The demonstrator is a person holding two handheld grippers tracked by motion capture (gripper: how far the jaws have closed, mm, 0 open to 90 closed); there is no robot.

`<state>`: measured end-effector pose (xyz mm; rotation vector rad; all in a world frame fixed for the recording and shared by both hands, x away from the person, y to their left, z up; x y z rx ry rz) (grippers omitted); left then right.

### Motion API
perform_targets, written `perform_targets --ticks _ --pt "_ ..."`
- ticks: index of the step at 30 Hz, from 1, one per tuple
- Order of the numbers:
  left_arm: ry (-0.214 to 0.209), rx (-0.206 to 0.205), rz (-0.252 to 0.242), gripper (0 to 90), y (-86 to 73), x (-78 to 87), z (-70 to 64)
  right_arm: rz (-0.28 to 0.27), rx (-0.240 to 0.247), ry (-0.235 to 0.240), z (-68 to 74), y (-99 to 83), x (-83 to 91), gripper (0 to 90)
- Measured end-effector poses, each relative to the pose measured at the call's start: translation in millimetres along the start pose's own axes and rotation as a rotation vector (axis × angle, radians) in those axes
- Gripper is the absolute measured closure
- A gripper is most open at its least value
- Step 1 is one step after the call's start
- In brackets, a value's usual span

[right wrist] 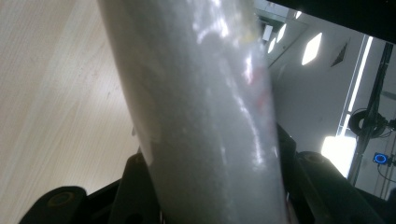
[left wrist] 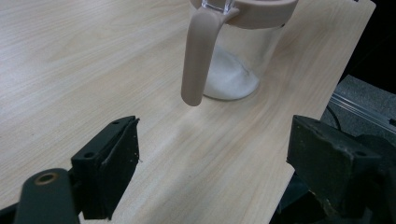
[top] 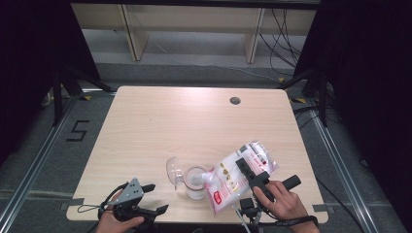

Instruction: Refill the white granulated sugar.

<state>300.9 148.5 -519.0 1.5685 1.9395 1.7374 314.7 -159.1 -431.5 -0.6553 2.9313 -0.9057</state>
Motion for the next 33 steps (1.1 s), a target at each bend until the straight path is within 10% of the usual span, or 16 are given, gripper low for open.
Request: perform_targets --ticks 25,33 --pt "0.009 0.007 -0.002 16.5 -0.3 0.3 -0.7 0.004 -0.129 0.007 3.8 -5.9 4.5 61.2" --pt "0.009 0.008 0.001 16.6 -0.5 0.4 -0.6 -0.004 -0.101 -0.002 2.0 -6.9 3.9 61.3"
Point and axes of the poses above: each handheld gripper's, and its own axes: x roughly backward along the jaws, y roughly out of its top, z roughly to its left, the point moved 5 cm from there along -x, roughly forward along the jaws, and after that the axes turned 15 degrees about x, right-handed, at the moved point
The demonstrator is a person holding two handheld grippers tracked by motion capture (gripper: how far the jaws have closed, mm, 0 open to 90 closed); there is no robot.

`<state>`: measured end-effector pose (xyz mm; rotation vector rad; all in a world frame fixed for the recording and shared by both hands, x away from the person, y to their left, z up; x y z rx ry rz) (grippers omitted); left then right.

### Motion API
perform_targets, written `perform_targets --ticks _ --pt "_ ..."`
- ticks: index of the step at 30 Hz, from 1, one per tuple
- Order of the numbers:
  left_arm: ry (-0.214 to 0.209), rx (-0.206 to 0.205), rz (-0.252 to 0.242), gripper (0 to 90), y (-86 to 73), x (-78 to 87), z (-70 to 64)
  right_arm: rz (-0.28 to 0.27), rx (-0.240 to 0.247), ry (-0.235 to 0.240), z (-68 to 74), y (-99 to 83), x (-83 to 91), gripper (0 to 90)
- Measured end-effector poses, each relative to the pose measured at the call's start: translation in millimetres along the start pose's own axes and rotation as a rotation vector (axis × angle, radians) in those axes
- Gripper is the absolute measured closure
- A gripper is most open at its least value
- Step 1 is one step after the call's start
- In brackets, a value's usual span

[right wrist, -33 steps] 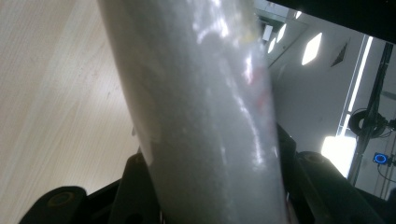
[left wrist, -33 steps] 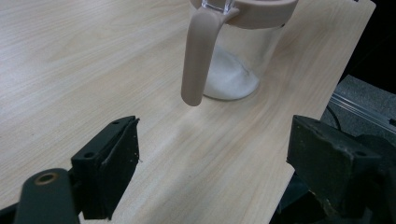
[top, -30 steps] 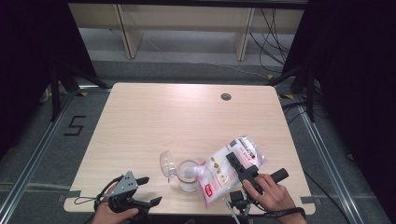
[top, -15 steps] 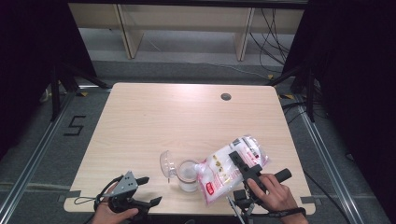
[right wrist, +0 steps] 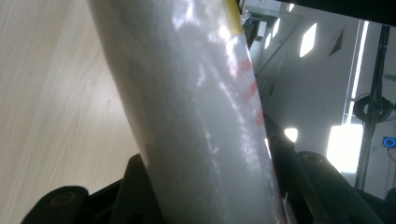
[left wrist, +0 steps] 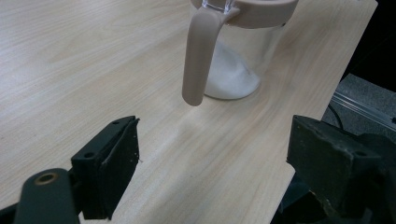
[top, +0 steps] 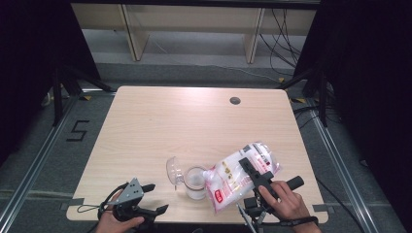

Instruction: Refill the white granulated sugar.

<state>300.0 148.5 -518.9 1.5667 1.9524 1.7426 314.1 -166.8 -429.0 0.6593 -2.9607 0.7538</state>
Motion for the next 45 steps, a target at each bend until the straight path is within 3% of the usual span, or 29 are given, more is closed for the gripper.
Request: perform_targets --ticks 3,5,6,7,8,9,10,11,12,14,15,21,22,23,24,26,28,29,30,31,32,34,37,39,40,43,45 --pt "-0.005 -0.015 -0.002 16.6 0.7 -0.2 0.6 0.002 -0.010 0.003 -0.1 0.1 0.4 61.5" --pt "-0.003 -0.023 0.004 16.5 0.6 0.3 1.1 0.009 -0.047 0.012 1.9 -0.4 1.3 61.5" --pt "-0.004 -0.019 0.001 16.6 0.6 0.1 0.8 -0.002 -0.018 -0.006 -1.8 -0.5 0.8 61.6" --pt "-0.004 -0.020 0.002 16.5 0.6 0.2 0.9 0.008 -0.052 0.010 1.3 -0.6 1.5 61.6" --pt "-0.003 -0.023 0.004 16.6 0.6 0.4 1.1 0.008 -0.053 0.013 1.1 -0.9 1.7 61.6" --pt "-0.003 -0.023 0.003 16.5 0.7 0.3 1.1 -0.003 -0.024 -0.005 -2.4 -1.0 1.2 61.6" --pt "-0.004 -0.020 0.001 16.5 0.7 0.1 0.8 0.001 -0.058 0.003 0.4 -1.0 1.5 61.7" --pt "-0.004 -0.017 -0.001 16.5 0.7 -0.1 0.6 -0.004 -0.037 -0.002 -1.7 -1.3 1.4 61.7" --pt "-0.004 -0.017 -0.001 16.5 0.7 -0.1 0.7 0.009 -0.077 0.018 2.2 -1.4 2.3 61.7" --pt "-0.004 -0.016 -0.001 16.5 0.7 0.0 0.7 -0.002 -0.078 0.009 1.0 -1.6 1.8 61.7" --pt "-0.004 -0.017 -0.002 16.5 0.7 0.0 0.7 -0.008 -0.045 -0.008 -2.6 -2.2 1.7 61.8" --pt "-0.004 -0.015 0.000 16.6 0.5 -0.2 0.7 -0.017 -0.069 -0.011 -3.7 -3.1 2.5 61.9" --pt "-0.004 -0.014 -0.001 16.6 0.5 -0.3 0.6 -0.007 -0.100 0.001 -0.9 -3.1 3.2 61.9" --pt "-0.004 -0.015 0.000 16.5 0.5 -0.3 0.5 -0.014 -0.071 -0.012 -4.3 -3.5 2.9 61.9" --pt "-0.004 -0.015 -0.001 16.5 0.5 -0.3 0.5 -0.001 -0.124 0.011 -0.1 -3.5 4.1 61.9" --pt "-0.004 -0.016 -0.001 16.5 0.6 -0.1 0.8 -0.006 -0.127 0.003 -1.9 -4.4 4.3 61.9" --pt "-0.004 -0.016 -0.001 16.5 0.6 0.0 0.8 -0.015 -0.097 -0.020 -5.6 -5.0 4.2 62.0" --pt "-0.003 -0.015 -0.001 16.5 0.6 -0.2 0.8 -0.008 -0.118 -0.016 -3.7 -5.0 4.7 62.0" --pt "-0.003 -0.014 0.000 16.5 0.4 -0.4 0.6 -0.014 -0.092 -0.025 -6.7 -5.7 4.4 62.0" --pt "0.000 0.016 -0.002 16.6 -0.6 -0.7 -0.8 0.001 -0.126 -0.008 -3.2 -6.3 5.2 62.0" --pt "0.015 -0.013 0.017 16.6 -0.7 0.5 1.9 0.003 -0.138 -0.006 -2.3 -6.7 5.5 62.0" --pt "-0.002 0.016 -0.005 16.5 -0.4 -0.8 -1.0 -0.009 -0.102 -0.031 -6.7 -7.7 4.8 62.0" --pt "-0.003 -0.014 0.000 16.5 0.3 -0.2 0.7 0.004 -0.149 -0.015 -3.1 -8.5 5.7 62.1" --pt "-0.003 -0.014 0.000 16.5 0.4 -0.4 0.6 -0.006 -0.102 -0.033 -7.9 -9.1 5.3 62.1" --pt "0.000 0.012 -0.002 16.5 -0.4 -0.7 -0.6 -0.006 -0.101 -0.034 -8.0 -9.2 5.4 62.1" --pt "0.000 0.014 -0.002 16.5 -0.6 -0.7 -0.7 -0.006 -0.101 -0.035 -8.5 -9.3 5.7 62.2" --pt "-0.003 -0.014 -0.001 16.5 0.4 -0.4 0.7 -0.004 -0.098 -0.033 -8.7 -9.3 5.8 62.2"
Point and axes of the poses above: each handheld gripper's, and its own axes: x roughly backward along the jaws, y roughly out of its top, z roughly to its left, the point moved 5 cm from there along -x, roughly forward along the jaws, and after that the axes turned 15 degrees about x, right-handed, at the moved point
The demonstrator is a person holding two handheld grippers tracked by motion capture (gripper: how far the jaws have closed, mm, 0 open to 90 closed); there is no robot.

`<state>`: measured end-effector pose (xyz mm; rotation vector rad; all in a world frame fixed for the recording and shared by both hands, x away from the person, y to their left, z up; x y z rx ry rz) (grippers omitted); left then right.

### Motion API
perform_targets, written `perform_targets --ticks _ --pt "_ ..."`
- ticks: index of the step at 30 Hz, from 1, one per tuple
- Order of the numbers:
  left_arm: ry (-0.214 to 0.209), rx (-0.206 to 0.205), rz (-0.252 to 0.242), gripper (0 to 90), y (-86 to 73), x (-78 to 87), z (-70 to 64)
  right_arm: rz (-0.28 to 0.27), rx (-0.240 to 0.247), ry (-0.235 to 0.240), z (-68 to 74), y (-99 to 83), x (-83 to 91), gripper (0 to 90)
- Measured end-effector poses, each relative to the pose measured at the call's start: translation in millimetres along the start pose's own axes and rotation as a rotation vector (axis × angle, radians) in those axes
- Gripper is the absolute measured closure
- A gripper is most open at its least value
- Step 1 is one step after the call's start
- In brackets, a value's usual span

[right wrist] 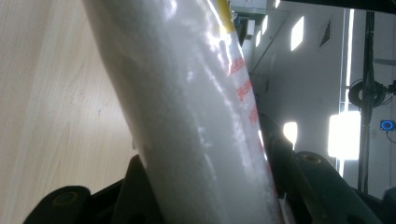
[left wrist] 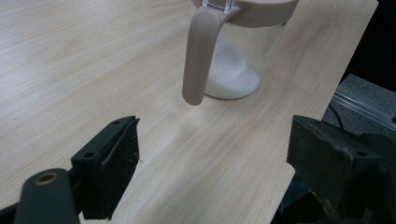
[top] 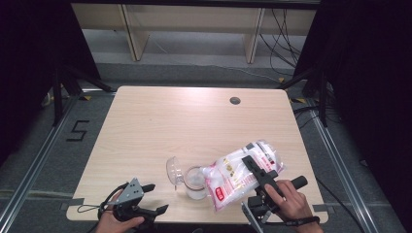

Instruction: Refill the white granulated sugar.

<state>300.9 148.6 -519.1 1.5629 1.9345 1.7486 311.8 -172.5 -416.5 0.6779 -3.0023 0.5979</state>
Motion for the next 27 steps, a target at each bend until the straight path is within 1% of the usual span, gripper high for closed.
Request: perform_targets --ticks 3,4,5,6,7,8,9,10,11,12,13,14,16,17,18,19,20,21,22,23,24,25,26,27 --pt "0.003 -0.008 0.007 16.6 -0.2 0.4 0.7 -0.002 0.002 -0.001 -0.1 0.2 0.1 62.2" --pt "0.006 0.023 0.005 16.6 -1.2 0.0 -0.7 0.007 -0.034 0.015 3.2 0.3 0.8 62.2" --pt "0.011 0.017 0.007 16.6 -1.1 0.0 -0.1 0.011 -0.039 0.018 3.8 0.4 1.1 62.2" --pt "0.019 0.003 0.018 16.5 -1.2 0.7 1.4 -0.002 -0.007 0.004 0.6 0.5 0.2 62.2" --pt "0.010 0.015 0.009 16.6 -1.1 0.2 0.0 0.003 -0.030 0.011 2.7 0.6 0.5 62.2" --pt "0.003 0.029 -0.002 16.5 -1.0 -0.5 -1.4 0.005 -0.031 0.012 2.9 0.6 0.6 62.2" --pt "0.005 0.021 0.005 16.6 -1.1 0.1 -0.6 0.008 -0.038 0.017 3.6 0.6 0.9 62.2" --pt "0.003 0.029 -0.002 16.6 -0.9 -0.4 -1.3 0.011 -0.035 0.020 3.5 0.6 1.1 62.2" --pt "0.005 0.023 0.002 16.5 -1.0 -0.1 -0.8 0.007 -0.009 0.013 1.4 0.6 0.9 62.2" --pt "0.004 0.027 -0.002 16.6 -0.9 -0.4 -1.2 0.000 0.000 0.008 0.5 0.8 0.4 62.2" --pt "0.004 0.015 -0.001 16.5 -0.5 -0.1 -0.7 -0.002 0.009 0.003 -0.5 0.8 0.2 62.2" --pt "0.000 -0.002 0.000 16.5 0.0 -0.1 0.0 0.005 -0.020 0.015 2.5 0.8 0.5 62.2" --pt "0.000 0.000 0.000 16.5 0.0 -0.1 -0.1 0.016 -0.037 0.027 4.7 0.9 1.2 62.3" --pt "0.000 0.001 0.001 16.5 -0.1 -0.1 -0.1 0.008 -0.023 0.020 3.4 0.9 0.7 62.3" --pt "0.001 0.001 0.000 16.6 0.0 -0.1 -0.1 0.010 -0.029 0.021 3.7 0.8 1.0 62.3" --pt "0.003 0.029 -0.001 16.5 -1.0 -0.4 -1.3 0.012 -0.029 0.021 3.6 0.6 1.1 62.3" --pt "0.005 0.022 0.005 16.5 -1.1 0.0 -0.7 0.005 -0.005 0.011 0.9 0.5 0.7 62.3" --pt "0.005 0.025 0.002 16.6 -1.0 -0.3 -0.9 0.009 -0.026 0.016 2.7 0.4 1.0 62.3" --pt "0.005 0.021 0.005 16.5 -1.1 0.0 -0.6 0.007 -0.012 0.012 1.2 0.3 0.9 62.3" --pt "0.003 0.030 -0.002 16.6 -0.9 -0.5 -1.4 0.002 0.001 0.005 -0.1 0.4 0.7 62.3" --pt "0.004 0.023 -0.001 16.5 -0.7 -0.3 -0.9 0.001 0.009 0.000 -0.9 0.4 0.7 62.3" --pt "0.002 -0.008 0.007 16.6 -0.1 0.4 0.7 0.001 0.010 0.002 -0.8 0.5 0.7 62.3" --pt "0.003 -0.007 0.007 16.5 -0.2 0.4 0.6 0.007 -0.018 0.015 1.9 0.8 0.9 62.3" --pt "0.005 0.025 0.000 16.6 -0.9 -0.2 -0.9 0.009 -0.011 0.014 1.1 0.6 1.2 62.3"
Point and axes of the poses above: each handheld gripper's, and its own axes: x roughly backward along the jaws, y roughly out of its top, z roughly to its left, the point moved 5 cm from there along -x, roughly forward along the jaws, and after that the axes turned 15 degrees about x, right-handed, at the moved point
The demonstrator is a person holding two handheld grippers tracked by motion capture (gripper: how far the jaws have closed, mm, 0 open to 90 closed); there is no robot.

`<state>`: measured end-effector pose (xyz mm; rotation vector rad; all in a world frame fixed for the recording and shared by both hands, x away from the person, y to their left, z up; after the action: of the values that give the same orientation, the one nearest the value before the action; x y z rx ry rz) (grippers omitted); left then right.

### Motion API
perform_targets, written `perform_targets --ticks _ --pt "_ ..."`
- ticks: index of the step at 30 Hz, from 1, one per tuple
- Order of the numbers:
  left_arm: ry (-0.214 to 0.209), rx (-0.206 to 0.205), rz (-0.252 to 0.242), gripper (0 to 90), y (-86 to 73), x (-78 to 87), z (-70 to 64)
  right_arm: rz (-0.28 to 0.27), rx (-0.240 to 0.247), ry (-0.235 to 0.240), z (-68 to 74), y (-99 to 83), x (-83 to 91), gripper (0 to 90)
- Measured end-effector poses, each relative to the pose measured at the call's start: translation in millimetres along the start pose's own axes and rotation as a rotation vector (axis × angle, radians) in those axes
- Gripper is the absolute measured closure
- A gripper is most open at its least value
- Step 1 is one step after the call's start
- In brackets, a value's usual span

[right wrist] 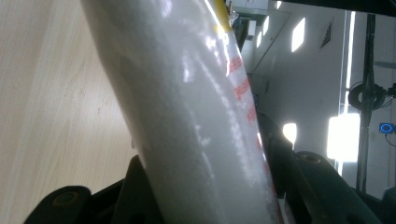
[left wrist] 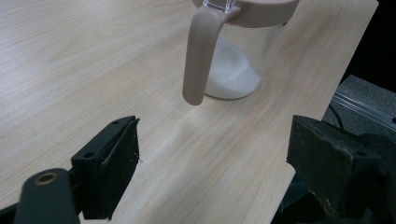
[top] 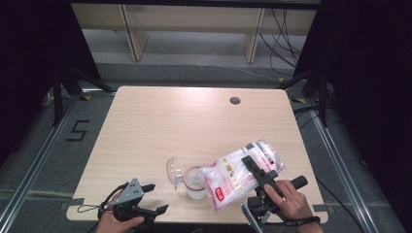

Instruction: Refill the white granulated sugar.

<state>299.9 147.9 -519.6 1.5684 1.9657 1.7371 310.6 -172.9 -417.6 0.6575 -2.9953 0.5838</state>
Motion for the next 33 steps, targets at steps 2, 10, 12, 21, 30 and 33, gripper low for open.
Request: perform_targets --ticks 2,10,12,21,30,33 --pt "-0.002 0.004 -0.002 16.6 0.0 -0.2 -0.3 -0.011 0.024 -0.014 -2.4 0.2 -0.6 62.4" --pt "0.000 -0.004 0.004 16.5 -0.1 0.3 0.3 -0.011 0.013 -0.016 -2.7 -0.4 -0.3 62.4" --pt "0.000 -0.007 0.001 16.6 0.2 0.2 0.4 0.002 -0.027 0.000 0.6 -0.8 0.6 62.4" --pt "-0.003 -0.032 0.007 16.6 0.8 0.6 1.6 -0.001 0.003 -0.006 -1.6 -1.7 0.4 62.5" --pt "-0.005 -0.024 0.001 16.5 0.9 0.2 0.9 0.000 -0.017 0.002 1.1 -1.3 0.1 62.5" --pt "-0.003 -0.032 0.007 16.5 0.9 0.8 1.7 0.007 -0.003 0.006 0.3 -1.9 0.6 62.6"
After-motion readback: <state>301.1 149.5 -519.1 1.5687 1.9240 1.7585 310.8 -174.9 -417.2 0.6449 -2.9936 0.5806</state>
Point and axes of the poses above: each handheld gripper's, and its own axes: x roughly backward along the jaws, y roughly out of its top, z roughly to its left, the point moved 5 cm from there along -x, roughly forward along the jaws, and after that the axes turned 15 degrees about x, right-handed, at the moved point
